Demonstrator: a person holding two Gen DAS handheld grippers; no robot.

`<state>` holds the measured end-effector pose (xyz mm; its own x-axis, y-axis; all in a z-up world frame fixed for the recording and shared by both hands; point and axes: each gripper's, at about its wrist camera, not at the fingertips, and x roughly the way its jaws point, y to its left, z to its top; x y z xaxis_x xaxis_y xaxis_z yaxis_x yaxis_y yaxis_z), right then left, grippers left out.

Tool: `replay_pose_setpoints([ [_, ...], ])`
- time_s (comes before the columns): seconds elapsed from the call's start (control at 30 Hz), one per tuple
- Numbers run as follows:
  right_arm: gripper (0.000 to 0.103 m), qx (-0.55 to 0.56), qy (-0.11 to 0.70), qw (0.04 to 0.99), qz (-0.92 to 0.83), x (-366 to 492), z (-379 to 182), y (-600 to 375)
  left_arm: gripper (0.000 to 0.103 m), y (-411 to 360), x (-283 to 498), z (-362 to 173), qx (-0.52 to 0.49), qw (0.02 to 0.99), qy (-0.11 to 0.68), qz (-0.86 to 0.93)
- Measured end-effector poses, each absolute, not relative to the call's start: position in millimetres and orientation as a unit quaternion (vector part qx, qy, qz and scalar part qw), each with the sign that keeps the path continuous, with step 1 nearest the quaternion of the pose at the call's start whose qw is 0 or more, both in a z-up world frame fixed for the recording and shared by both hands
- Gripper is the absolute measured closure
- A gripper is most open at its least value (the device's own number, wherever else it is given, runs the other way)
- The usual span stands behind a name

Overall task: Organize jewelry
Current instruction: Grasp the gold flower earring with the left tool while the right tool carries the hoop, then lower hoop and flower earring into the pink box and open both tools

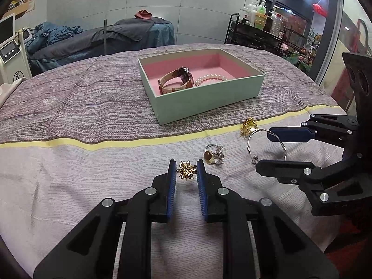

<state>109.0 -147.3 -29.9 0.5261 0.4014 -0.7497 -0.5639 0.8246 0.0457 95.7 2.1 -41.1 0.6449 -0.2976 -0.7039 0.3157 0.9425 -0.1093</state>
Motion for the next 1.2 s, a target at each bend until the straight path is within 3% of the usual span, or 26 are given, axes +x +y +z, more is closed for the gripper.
replay_pose_setpoints([
  [0.67,0.054,-0.025,0.382,0.898,0.22,205,15,-172,0.085,-17,200,7,0.046,0.912,0.366,-0.18],
  [1.2,0.054,-0.082,0.422,0.881,0.198,263,-18,-149,0.085,-32,312,-4,0.011,0.89,0.425,-0.162],
])
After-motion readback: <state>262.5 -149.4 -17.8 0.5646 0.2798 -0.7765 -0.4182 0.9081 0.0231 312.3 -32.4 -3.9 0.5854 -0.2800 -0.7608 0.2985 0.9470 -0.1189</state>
